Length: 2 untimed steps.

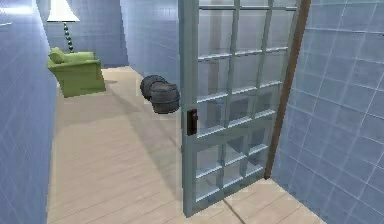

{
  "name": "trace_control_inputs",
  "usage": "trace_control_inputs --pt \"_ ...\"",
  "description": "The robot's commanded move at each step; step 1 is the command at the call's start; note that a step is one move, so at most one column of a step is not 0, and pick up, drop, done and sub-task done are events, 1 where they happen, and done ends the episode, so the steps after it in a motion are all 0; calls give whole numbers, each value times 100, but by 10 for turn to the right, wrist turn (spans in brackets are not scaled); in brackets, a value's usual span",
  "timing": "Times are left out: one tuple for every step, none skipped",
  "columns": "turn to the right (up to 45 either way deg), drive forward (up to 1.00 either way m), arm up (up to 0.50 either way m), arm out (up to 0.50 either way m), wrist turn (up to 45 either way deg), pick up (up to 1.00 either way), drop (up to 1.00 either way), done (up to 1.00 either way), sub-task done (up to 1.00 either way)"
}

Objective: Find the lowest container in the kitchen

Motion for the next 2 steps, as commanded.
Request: trace_control_inputs --pt "240 0 0 0 0 0 0 0 0" --pt "0 35 0 0 0 0 0 0 0"
